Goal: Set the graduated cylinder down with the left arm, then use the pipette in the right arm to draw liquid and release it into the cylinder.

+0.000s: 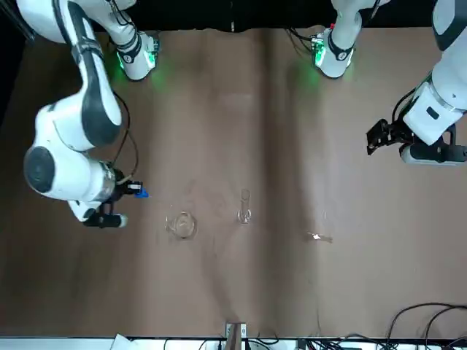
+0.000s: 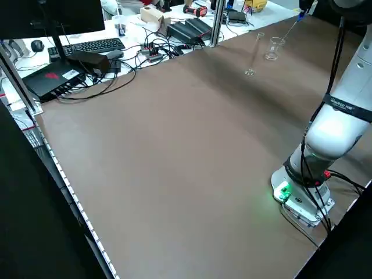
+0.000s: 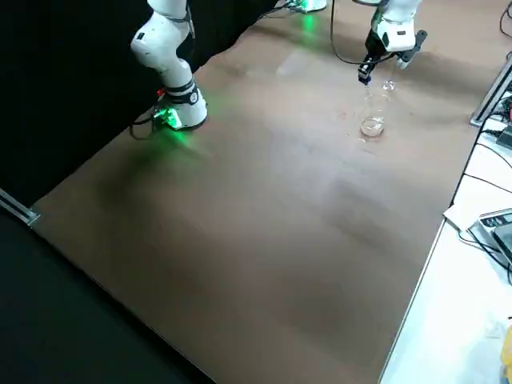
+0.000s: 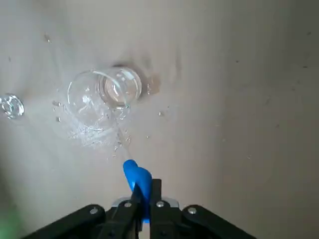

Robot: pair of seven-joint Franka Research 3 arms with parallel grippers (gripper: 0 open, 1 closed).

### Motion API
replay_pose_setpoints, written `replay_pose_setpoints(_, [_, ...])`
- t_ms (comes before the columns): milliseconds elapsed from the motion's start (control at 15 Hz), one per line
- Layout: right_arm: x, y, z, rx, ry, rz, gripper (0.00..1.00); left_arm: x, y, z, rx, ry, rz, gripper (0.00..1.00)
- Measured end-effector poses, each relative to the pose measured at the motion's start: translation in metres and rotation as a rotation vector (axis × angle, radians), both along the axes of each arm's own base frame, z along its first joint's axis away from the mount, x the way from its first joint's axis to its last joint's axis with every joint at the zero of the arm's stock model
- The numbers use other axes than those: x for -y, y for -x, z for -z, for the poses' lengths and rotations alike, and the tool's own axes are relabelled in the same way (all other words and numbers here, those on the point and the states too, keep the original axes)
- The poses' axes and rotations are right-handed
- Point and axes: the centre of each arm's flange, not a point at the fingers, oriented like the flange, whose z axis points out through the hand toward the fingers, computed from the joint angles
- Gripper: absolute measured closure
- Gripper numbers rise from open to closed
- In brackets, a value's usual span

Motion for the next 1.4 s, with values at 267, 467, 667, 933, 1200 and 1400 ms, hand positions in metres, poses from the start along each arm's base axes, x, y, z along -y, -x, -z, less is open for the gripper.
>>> replay_pose_setpoints(267, [-0.023,0.000,0.025,-0.010,0.007,-0.031,0.93,0.001,-0.006,0.003,0.020,0.008,0.001,0.00])
replay_pose_setpoints(467, [-0.025,-0.001,0.032,-0.015,0.010,-0.034,0.89,0.000,-0.006,-0.003,0.032,0.009,-0.002,0.00])
replay_pose_setpoints(667, [-0.026,-0.001,0.032,-0.013,0.010,-0.036,0.80,-0.009,-0.012,0.008,0.024,-0.053,-0.002,0.00])
replay_pose_setpoints(933, [-0.036,0.002,0.031,-0.012,0.009,-0.051,0.81,-0.012,-0.017,0.021,-0.002,-0.061,0.000,0.00])
replay_pose_setpoints(1200, [-0.046,-0.004,0.026,0.062,-0.007,-0.050,0.81,-0.005,-0.015,0.022,-0.014,-0.063,0.013,0.00])
replay_pose_setpoints(1400, [-0.046,-0.007,0.024,0.086,-0.011,-0.045,0.79,0.005,-0.008,0.024,-0.056,-0.071,0.032,0.00])
